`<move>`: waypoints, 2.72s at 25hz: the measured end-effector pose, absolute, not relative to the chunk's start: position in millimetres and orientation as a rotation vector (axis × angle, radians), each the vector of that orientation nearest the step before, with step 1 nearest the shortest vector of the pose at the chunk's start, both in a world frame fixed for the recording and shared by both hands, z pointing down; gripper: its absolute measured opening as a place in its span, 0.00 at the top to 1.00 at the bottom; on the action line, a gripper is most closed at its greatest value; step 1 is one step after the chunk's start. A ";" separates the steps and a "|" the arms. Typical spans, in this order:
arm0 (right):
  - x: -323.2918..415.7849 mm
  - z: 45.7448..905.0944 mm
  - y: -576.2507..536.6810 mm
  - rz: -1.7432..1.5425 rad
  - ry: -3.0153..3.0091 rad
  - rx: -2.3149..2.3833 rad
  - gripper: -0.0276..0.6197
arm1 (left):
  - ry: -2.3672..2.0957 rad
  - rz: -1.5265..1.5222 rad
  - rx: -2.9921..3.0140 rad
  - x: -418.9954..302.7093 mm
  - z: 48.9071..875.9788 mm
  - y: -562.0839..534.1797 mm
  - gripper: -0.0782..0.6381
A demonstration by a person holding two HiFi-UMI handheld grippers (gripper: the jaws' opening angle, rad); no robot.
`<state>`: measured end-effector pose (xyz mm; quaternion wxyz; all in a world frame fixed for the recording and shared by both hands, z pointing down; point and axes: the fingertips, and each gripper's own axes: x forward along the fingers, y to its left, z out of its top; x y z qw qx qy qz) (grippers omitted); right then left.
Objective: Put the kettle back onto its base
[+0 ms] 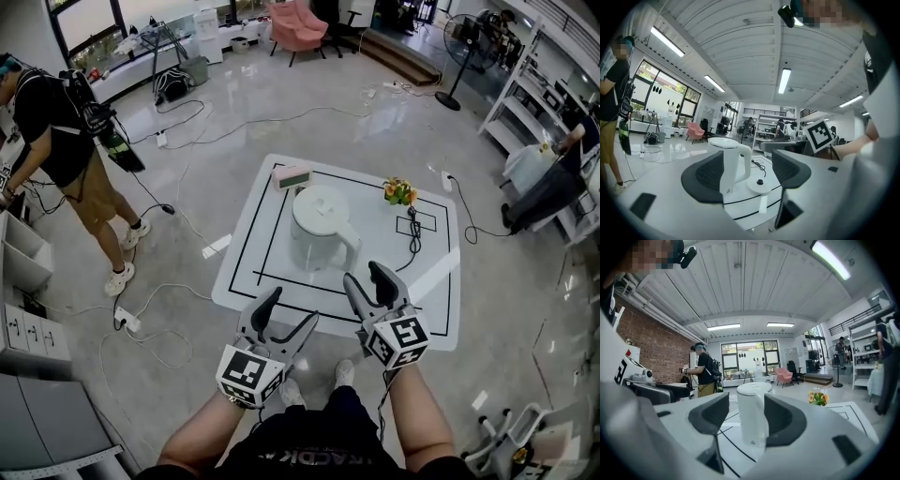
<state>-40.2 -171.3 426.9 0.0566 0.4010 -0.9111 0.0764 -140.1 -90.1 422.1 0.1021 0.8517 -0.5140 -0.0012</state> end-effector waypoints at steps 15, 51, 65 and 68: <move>-46.8 461.8 -233.2 0.302 -2.720 1.139 0.62 | -1.565 0.023 2.449 -143.7 432.7 -129.8 0.46; -75.1 523.5 -280.2 0.195 -2.615 0.701 0.73 | -1.682 0.027 2.290 -140.9 455.2 -191.2 0.46; -80.6 518.8 -275.5 0.114 -2.685 0.735 0.78 | -1.709 0.038 2.256 -148.4 458.1 -195.5 0.46; -81.0 516.3 -276.2 0.113 -2.697 0.741 0.78 | -1.717 0.040 2.251 -150.2 458.2 -194.9 0.46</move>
